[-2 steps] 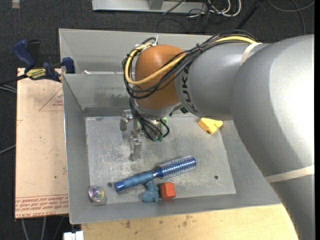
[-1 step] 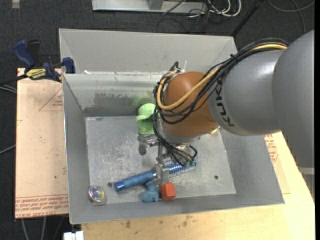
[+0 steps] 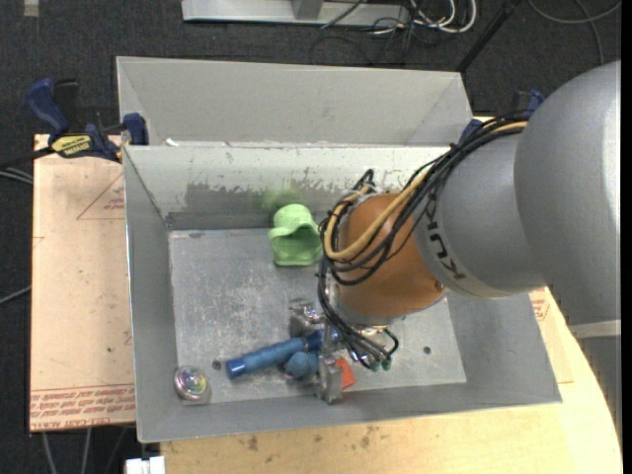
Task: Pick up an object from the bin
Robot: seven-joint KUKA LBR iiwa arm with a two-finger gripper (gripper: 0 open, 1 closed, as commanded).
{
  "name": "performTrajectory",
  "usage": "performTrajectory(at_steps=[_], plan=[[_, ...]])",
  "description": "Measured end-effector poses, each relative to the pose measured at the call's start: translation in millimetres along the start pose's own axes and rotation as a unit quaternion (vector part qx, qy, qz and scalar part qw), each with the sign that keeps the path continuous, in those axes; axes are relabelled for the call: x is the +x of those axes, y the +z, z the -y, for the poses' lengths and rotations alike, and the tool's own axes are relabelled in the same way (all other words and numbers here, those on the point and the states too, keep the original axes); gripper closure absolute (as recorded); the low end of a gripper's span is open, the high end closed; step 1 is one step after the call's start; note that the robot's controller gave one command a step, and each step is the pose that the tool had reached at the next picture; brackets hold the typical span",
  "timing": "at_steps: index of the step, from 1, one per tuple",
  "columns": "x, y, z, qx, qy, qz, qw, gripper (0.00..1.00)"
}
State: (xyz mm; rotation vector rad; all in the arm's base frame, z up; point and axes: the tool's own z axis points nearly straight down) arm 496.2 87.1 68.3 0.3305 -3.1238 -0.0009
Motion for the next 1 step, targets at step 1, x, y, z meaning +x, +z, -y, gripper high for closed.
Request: performTrajectory(at_steps=[1], plan=[[-0.7, -1.3, -0.9, -0.001, 0.000, 0.0002, 1.0000, 1.00]])
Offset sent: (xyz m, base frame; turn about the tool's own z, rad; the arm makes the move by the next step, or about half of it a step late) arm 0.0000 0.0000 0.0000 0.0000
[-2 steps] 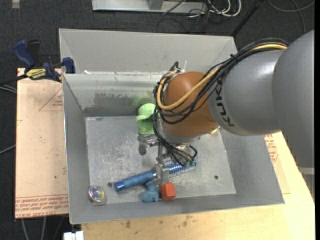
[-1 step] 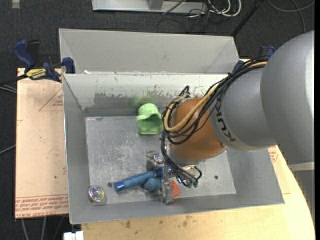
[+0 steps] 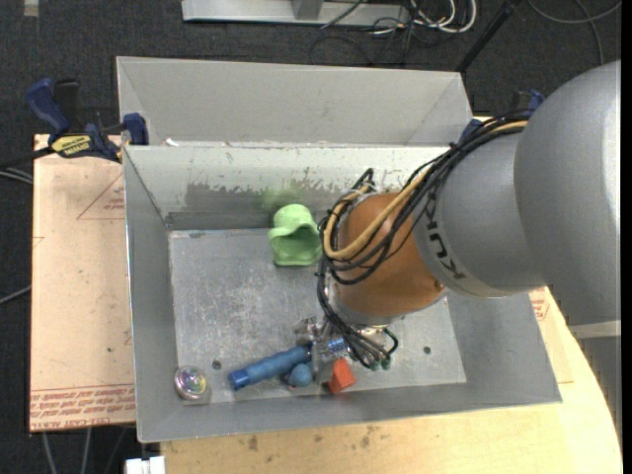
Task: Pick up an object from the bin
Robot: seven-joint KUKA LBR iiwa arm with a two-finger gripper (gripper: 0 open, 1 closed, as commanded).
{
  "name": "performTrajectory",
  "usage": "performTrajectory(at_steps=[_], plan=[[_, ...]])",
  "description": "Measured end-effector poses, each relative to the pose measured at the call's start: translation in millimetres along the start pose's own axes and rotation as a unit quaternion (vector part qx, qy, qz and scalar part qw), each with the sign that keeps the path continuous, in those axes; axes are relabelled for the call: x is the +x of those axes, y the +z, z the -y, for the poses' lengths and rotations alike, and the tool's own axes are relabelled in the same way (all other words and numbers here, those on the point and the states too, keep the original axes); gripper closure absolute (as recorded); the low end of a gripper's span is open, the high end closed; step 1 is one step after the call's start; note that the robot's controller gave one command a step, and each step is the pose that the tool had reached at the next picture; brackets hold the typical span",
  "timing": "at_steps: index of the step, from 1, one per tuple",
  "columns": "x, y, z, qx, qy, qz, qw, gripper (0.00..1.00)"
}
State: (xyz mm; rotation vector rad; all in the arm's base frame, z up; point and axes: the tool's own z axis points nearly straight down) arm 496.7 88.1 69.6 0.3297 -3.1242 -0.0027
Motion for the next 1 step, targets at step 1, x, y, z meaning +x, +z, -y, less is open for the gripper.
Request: performTrajectory(at_steps=[1], plan=[[7.6, -151.6, -9.7, 0.000, 0.031, 0.0042, 0.9995, 1.00]])
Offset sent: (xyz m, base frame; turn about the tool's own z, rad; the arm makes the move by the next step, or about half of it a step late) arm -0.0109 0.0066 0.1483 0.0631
